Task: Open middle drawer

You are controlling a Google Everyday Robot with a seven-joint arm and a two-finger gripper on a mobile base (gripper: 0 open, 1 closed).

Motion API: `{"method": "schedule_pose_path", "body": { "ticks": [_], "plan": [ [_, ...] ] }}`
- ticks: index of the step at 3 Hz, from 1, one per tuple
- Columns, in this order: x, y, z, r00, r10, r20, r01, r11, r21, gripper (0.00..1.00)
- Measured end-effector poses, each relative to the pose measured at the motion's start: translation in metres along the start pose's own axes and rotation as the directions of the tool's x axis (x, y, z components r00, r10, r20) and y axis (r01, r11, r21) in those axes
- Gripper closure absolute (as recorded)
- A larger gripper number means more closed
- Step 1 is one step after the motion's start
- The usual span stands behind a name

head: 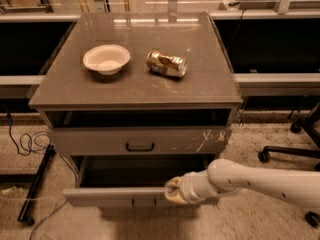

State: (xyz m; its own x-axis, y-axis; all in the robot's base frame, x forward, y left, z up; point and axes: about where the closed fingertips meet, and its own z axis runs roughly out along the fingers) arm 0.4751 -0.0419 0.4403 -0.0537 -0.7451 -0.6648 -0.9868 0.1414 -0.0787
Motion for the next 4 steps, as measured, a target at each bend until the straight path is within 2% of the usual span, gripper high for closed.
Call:
{"method": "schedule_pose_path", "body": {
  "ticks": [2,4],
  "plan": [
    [-0.0006,0.0008,0.0006,1.000,0.000,0.000,0.000,1.0000,0.000,0.59],
    [-0.0006,0.0008,0.0007,1.000,0.000,0.000,0.000,1.0000,0.000,0.11]
  ]
}}
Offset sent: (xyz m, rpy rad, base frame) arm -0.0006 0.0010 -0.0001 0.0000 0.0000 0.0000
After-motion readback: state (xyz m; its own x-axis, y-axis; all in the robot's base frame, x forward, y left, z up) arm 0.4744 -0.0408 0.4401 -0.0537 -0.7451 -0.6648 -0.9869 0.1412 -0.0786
